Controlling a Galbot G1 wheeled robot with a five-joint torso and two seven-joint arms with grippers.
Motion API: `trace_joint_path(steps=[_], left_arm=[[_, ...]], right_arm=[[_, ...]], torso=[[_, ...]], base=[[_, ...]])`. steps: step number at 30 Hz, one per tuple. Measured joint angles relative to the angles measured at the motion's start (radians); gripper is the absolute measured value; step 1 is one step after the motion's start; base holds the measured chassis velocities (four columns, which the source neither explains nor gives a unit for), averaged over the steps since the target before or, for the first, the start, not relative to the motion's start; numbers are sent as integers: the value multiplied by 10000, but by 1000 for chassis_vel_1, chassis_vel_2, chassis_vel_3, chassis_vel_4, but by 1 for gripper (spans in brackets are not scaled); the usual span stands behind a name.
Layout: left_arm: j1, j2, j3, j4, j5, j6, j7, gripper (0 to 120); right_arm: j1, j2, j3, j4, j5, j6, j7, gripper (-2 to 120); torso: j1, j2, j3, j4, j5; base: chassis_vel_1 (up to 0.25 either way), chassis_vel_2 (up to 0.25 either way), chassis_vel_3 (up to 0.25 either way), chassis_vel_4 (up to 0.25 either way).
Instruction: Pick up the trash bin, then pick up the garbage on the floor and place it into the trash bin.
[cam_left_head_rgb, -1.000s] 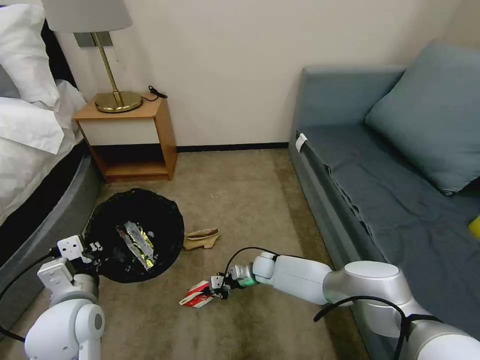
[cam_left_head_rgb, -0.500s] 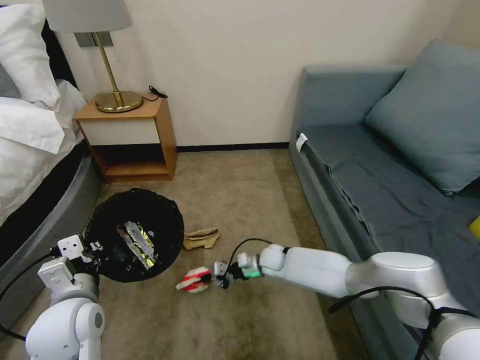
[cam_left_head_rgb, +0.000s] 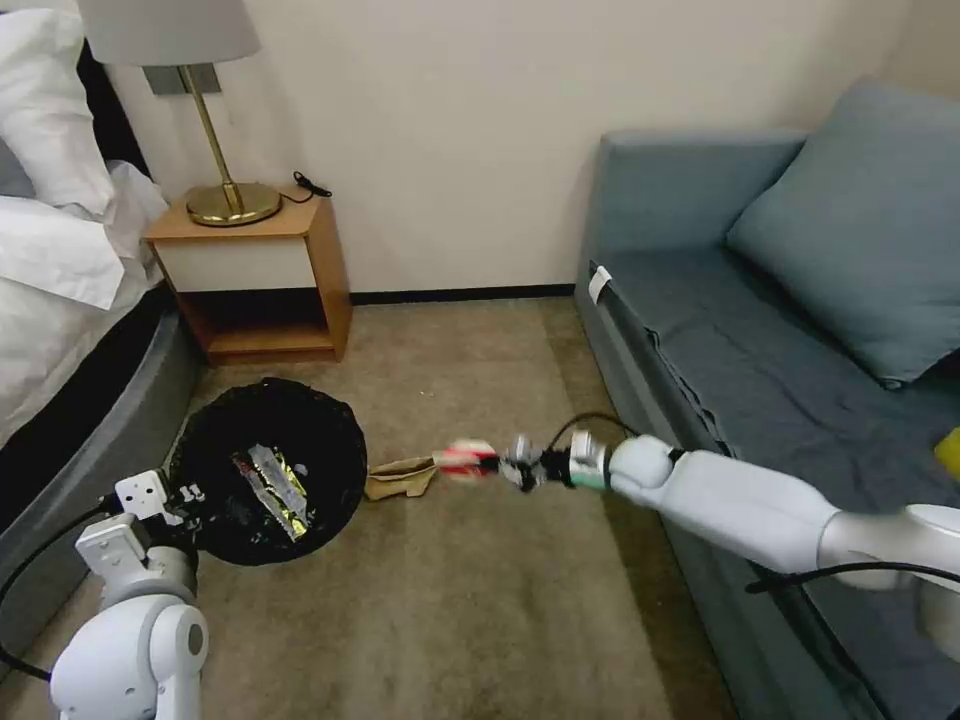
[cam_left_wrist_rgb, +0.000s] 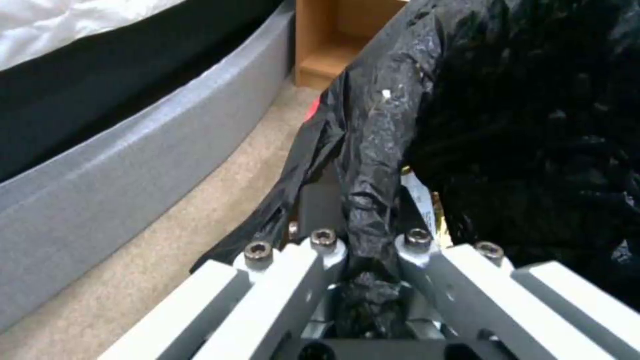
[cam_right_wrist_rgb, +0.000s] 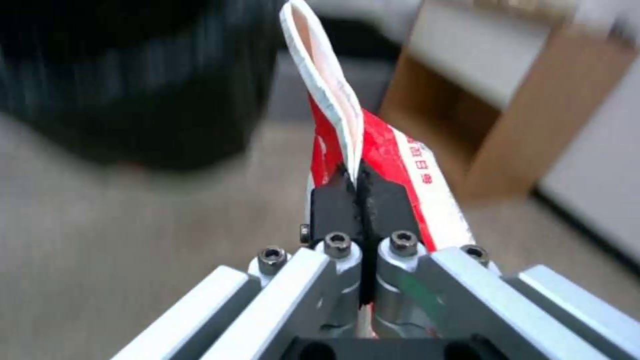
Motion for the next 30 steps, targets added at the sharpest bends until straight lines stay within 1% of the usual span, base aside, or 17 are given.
trace_joint_path(steps=[2,3,4,7,9,11,13,15,16,19,20,22,25,28,29,30], left_arm=[[-1,0,1,4,1,0,0,3],[0,-1,2,35,8,2,-3,3],[5,-1,2,50,11,2,-2,3],[12,-2,10,58,12,2,-2,3],[11,-13,20,64,13,2,-4,3],[10,-17,22,68,13,1,-2,3],[11,-21,21,87,18,2,-5,3],[12,-33,27,99,24,2,-5,3],[12,-33,27,99,24,2,-5,3],[21,-52,50,102,48,1,-5,3],[21,-52,50,102,48,1,-5,3],[16,-61,65,102,51,1,-5,3],[7,-62,72,102,52,1,-5,3],[0,-63,78,112,53,0,-5,3],[0,-63,78,112,53,0,-5,3],[-3,-63,81,115,53,0,-5,3]], right_arm=[[6,3,41,67,19,-9,15,0],[71,54,345,717,257,-155,229,0],[97,111,428,1057,439,-237,401,0],[112,231,452,1446,703,-344,652,0],[114,570,362,2008,1037,-495,1166,0],[109,712,290,2144,1121,-544,1306,0],[77,1202,38,2459,1333,-671,1628,0],[44,1702,-250,2546,1425,-738,1825,0],[44,1702,-250,2546,1425,-738,1825,0],[-8,2457,-818,2432,1398,-773,2121,0],[-8,2457,-818,2432,1398,-773,2121,0],[-28,2744,-1249,2273,1152,-802,2532,0],[-41,2824,-1557,2129,946,-864,2796,0],[-73,2827,-1726,2018,752,-905,3055,10],[-73,2827,-1726,2018,752,-905,3055,10],[-79,2815,-1735,2002,709,-908,3090,13]], torso=[[0,0,0,0,0],[0,0,0,-1,-1],[0,0,0,-1,-2],[0,-1,0,-1,-1],[0,0,0,-2,-3],[0,0,0,-2,-3],[0,0,0,-2,-4],[0,0,0,0,-3],[0,0,0,0,-3],[0,0,0,2,-3],[0,0,0,2,-3],[0,0,0,1,-3],[0,0,0,-1,-3],[0,0,0,-2,-1],[0,0,0,-2,-1],[0,0,0,-2,-1]], base=[[0,0,0,0],[0,0,0,0],[0,0,0,0],[0,0,0,0],[0,0,0,0],[0,0,0,0],[0,0,0,0],[0,0,0,0],[0,0,0,0],[0,0,0,0],[0,0,0,0],[0,0,0,0],[0,0,0,0],[0,0,0,0],[0,0,0,0],[0,0,0,0]])
